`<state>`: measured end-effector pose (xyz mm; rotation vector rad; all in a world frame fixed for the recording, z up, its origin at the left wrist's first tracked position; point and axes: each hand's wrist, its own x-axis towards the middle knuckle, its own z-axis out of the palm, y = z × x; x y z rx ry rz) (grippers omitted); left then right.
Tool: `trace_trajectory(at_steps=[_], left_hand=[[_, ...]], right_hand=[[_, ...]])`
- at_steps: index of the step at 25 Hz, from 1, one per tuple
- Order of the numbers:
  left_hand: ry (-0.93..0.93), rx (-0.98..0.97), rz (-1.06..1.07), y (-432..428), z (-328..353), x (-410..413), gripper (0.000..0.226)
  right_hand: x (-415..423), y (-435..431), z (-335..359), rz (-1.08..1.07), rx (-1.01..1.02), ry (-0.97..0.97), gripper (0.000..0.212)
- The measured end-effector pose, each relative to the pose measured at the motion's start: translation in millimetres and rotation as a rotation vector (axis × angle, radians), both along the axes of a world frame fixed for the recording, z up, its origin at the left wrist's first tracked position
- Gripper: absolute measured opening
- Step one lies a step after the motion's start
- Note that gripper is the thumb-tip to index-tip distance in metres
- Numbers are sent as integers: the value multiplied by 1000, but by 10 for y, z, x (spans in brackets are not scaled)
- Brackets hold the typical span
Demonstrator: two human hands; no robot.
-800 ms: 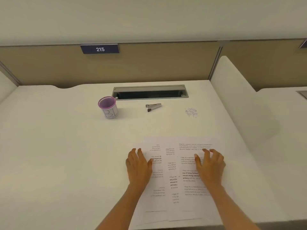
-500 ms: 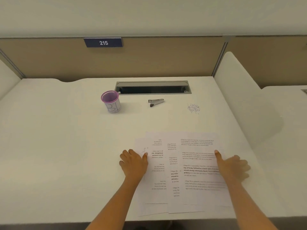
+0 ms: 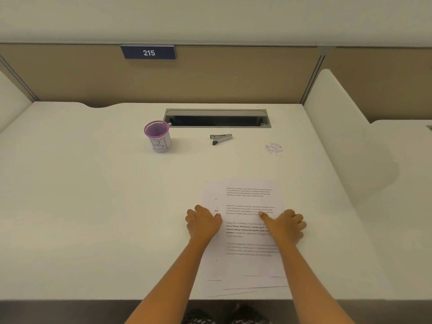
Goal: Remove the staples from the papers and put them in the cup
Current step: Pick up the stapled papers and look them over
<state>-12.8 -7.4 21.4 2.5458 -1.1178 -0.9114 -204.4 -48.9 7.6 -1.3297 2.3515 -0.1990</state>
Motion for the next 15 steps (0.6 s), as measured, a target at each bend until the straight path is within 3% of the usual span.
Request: trace_trajectory(at_steps=[3,5,9,15], left_hand=[[-38,-2,3,30,-23,9,60],[-65,6,2,53,-41,28,59],[12,1,-10,35,-34,-75,55],[26,-34,-13,25,4,-254,48]], right_hand=[[49,7,7,-4,-31,-101,85],[21,29,7,-4,-41,-65,85],[124,80,39,75,57,3,90],[327,11,114,79,191,-78,84]])
